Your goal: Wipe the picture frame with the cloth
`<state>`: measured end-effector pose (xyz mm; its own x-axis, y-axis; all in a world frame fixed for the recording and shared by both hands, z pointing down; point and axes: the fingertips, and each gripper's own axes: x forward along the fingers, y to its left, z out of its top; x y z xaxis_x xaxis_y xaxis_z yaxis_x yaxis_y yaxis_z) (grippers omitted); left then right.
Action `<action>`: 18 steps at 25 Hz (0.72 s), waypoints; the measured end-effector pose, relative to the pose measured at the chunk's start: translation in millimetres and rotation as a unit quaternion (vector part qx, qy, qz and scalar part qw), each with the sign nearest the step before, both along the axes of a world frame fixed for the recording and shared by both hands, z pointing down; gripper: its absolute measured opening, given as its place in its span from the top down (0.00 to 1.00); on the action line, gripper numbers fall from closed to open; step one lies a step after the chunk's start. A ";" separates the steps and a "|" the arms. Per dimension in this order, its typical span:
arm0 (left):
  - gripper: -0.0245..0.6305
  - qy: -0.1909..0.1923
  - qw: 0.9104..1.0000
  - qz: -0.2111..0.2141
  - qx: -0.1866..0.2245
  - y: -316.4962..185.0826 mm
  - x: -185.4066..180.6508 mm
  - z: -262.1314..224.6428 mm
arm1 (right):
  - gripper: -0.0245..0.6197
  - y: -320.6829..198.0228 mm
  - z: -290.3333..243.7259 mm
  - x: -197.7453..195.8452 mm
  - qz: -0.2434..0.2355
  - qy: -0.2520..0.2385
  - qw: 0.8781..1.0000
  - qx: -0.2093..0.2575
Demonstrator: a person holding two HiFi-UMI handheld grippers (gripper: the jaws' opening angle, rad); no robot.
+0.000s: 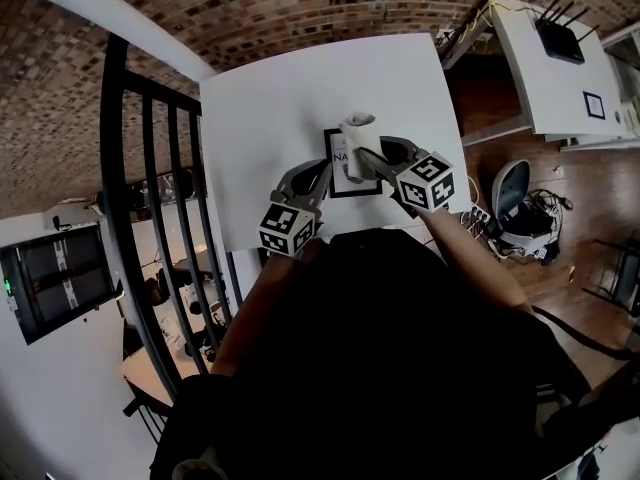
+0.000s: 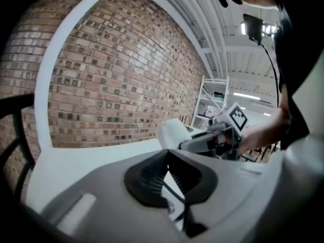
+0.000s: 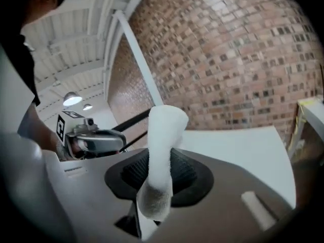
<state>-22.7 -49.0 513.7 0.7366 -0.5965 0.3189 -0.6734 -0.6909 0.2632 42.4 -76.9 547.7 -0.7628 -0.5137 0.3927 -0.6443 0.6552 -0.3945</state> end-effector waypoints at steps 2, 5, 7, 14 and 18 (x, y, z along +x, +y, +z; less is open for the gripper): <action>0.96 0.010 1.000 0.002 0.024 -7.2 2.8 -22.2 | 0.80 -6.4 -44.3 -3.8 -0.009 -0.021 0.997 0.078; 0.96 0.028 0.997 0.006 0.065 -15.0 7.2 -59.8 | 0.81 -6.0 -99.3 -6.3 -0.017 -0.039 0.984 0.175; 0.96 0.038 0.995 0.011 0.089 -17.1 9.8 -83.2 | 0.81 -2.4 -128.7 -6.5 -0.021 -0.048 0.973 0.223; 0.96 0.064 0.990 0.014 0.128 -14.5 11.8 -125.6 | 0.81 7.9 -176.3 -3.6 -0.029 -0.077 0.955 0.287; 0.96 0.066 0.989 0.020 0.129 -11.6 12.5 -123.1 | 0.81 8.4 -182.2 -1.5 -0.024 -0.082 0.954 0.288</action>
<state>-10.2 -60.6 390.6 0.7861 -0.6153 0.0590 -0.6160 -0.7718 0.1578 40.9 -68.5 365.5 -0.8182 -0.5706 -0.0702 -0.5682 0.8212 -0.0525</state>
